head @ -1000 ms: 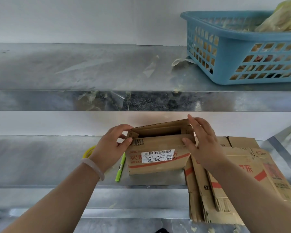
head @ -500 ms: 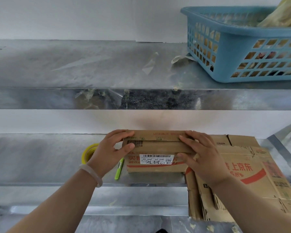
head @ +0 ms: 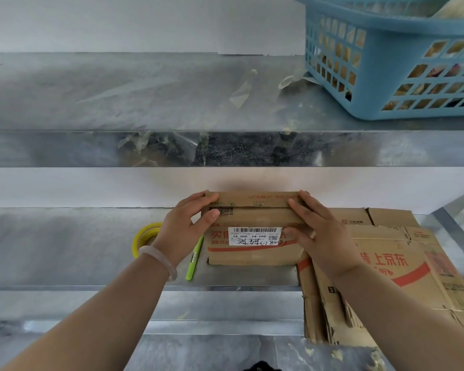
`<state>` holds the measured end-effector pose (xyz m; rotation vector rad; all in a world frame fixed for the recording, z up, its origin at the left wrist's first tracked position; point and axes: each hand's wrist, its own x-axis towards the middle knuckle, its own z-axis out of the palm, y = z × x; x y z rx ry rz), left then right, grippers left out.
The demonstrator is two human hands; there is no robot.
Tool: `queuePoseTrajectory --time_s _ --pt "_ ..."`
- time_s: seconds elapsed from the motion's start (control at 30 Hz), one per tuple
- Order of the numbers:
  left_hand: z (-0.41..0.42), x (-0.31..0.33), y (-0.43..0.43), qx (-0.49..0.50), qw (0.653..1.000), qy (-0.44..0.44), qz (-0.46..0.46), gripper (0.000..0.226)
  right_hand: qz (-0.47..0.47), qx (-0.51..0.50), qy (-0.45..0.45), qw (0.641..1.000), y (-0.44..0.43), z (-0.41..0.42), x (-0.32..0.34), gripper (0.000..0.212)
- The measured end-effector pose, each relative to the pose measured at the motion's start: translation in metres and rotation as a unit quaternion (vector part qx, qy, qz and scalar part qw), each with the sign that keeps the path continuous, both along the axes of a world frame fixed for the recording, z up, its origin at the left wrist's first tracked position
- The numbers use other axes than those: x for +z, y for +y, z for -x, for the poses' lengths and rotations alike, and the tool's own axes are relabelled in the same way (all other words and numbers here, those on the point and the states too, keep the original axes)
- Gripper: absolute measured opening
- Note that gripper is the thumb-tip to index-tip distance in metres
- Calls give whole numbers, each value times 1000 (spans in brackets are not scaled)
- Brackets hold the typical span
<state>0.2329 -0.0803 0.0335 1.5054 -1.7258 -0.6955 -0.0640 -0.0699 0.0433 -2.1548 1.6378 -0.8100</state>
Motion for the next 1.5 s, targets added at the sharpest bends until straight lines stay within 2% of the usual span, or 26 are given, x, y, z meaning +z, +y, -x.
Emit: queuePoseTrajectory --time_s 0.13,0.33,0.47,0.6,0.7,0.8,0.93,1.1,1.2,1.33,1.43,1.5 --pt "1 3 5 14 1000 0 4 40 20 6 -21 1000 -2 -4 -7 58" --pt "-6 3 3 13 1000 -7 -1 44 16 7 -30 999 -6 -9 -11 58" --pt "-15 -2 10 19 1000 -12 1 41 20 28 -13 999 -5 -17 -17 59" --pt "-15 -3 12 10 1000 -11 -10 48 24 29 -6 999 -5 -16 -20 58" --pt "-10 -1 18 16 1000 1 0 40 31 30 4 999 -2 -12 -22 59" --pt "-9 -3 23 29 999 -9 10 38 35 31 10 999 3 -12 -21 63" --pt "-22 -10 30 46 998 -41 17 40 39 33 31 998 6 -21 -24 56" --pt "-33 -26 37 40 999 -18 -1 44 -19 47 21 998 10 -31 -38 58" --pt "-26 -25 32 33 999 -25 -11 38 12 28 67 997 9 -23 -38 62" --pt "-27 -20 25 30 995 -94 7 42 111 44 203 972 4 -27 -30 62" --pt "-31 -20 22 3 993 -117 28 58 62 60 195 977 3 -33 -29 63" --pt "-33 -20 22 -7 987 -154 47 71 73 67 218 971 4 -35 -32 57"
